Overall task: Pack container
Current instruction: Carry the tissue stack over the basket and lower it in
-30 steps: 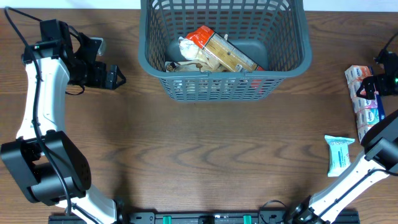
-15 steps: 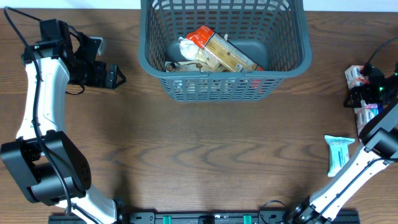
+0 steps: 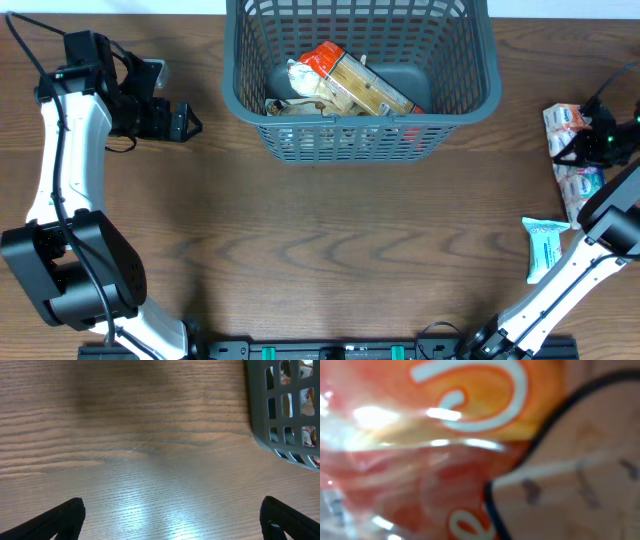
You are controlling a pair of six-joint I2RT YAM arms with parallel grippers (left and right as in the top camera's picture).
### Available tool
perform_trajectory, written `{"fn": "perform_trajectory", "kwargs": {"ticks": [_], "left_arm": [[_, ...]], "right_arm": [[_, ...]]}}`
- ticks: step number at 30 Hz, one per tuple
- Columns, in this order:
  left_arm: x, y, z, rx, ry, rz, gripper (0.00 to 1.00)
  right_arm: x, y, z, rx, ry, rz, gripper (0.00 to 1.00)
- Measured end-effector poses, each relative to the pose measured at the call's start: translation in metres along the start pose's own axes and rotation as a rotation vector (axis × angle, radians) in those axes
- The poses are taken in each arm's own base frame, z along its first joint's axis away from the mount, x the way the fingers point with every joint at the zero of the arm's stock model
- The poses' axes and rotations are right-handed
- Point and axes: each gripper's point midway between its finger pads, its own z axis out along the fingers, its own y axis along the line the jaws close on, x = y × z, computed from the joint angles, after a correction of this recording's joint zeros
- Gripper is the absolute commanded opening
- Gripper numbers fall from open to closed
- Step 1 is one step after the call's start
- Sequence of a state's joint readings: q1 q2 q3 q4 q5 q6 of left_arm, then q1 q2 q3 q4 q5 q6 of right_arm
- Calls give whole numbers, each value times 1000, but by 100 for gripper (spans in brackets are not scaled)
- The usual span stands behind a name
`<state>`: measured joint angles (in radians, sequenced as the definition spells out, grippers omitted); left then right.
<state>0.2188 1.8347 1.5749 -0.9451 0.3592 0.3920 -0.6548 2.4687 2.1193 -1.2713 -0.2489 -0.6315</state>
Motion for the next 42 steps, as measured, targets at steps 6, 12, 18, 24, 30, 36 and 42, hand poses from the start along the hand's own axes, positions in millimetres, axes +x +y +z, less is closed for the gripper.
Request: {"fn": "perform_trajectory", "kwargs": {"ticks": [6,12,18,24,30,36,42], "left_arm": [[1,0,0,2,4,-1,99],[4,-1,0,5,15,-5,99],[4,-1,0,5,15,-5,99],[4,-1,0,5,14,-5,99],[2,-1,0,2,7,-2,99],[1,0,0,1,4,-1,99],[1,0,0,1,4,-1,99]], "right_arm": [[-25,27,-26,20,-70,-47,1],[-92,80,-153,185,-395,-157,1],[-113,197,-317,303,-788,-366,1],[-85,334,-345,238,-853,-758,1],[-70,434,-274,98,-697,-1135,3],[-72,477,-207,17,-566,-1298,8],[-78,486,-130,-48,-403,-1356,11]]}}
